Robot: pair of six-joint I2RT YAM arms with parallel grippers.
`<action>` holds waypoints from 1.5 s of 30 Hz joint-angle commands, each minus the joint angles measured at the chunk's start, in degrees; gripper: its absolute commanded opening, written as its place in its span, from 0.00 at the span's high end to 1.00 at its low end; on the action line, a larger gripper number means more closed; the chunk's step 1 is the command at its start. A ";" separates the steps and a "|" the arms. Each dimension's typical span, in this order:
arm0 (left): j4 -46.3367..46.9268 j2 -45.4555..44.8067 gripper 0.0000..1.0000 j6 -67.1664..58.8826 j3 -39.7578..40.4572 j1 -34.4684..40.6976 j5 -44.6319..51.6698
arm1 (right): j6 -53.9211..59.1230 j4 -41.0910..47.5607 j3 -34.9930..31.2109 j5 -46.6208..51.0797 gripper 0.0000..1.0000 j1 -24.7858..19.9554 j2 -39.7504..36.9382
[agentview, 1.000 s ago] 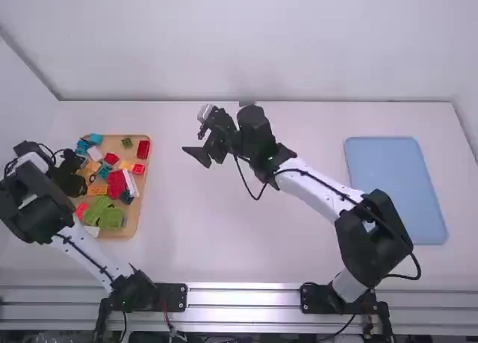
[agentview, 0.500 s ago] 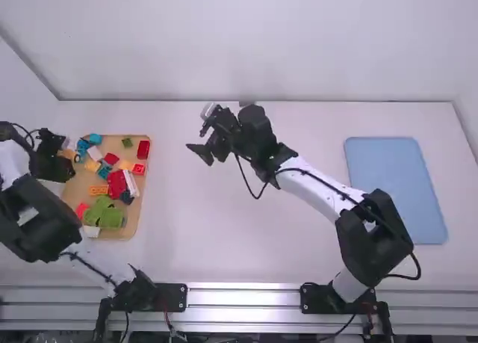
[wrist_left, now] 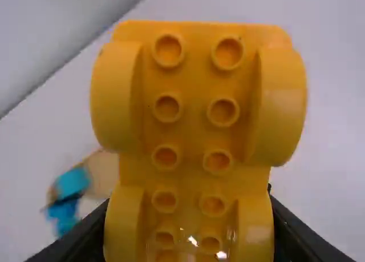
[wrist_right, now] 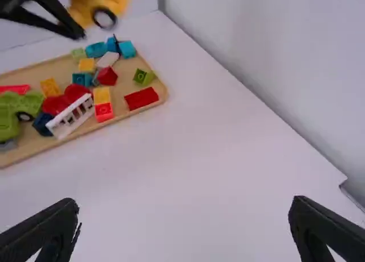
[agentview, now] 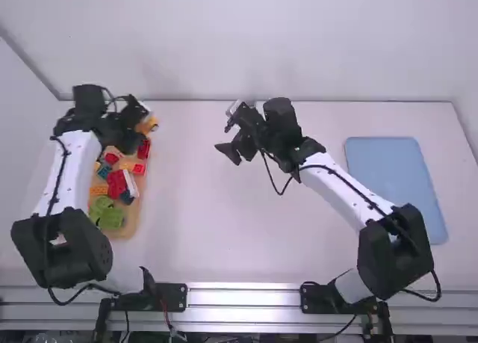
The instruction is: Assemble lego blocks to make yellow taxi
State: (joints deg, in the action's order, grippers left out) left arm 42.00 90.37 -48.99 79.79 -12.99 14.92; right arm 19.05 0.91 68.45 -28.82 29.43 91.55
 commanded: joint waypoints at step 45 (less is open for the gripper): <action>-8.72 9.55 0.01 4.28 -11.93 42.95 -13.07 | 0.48 -13.11 -22.67 -14.60 0.02 -11.61 -27.17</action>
State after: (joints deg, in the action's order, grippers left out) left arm 32.73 105.32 -45.58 66.26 31.90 2.63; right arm 19.81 -11.64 45.67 -43.09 17.23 64.12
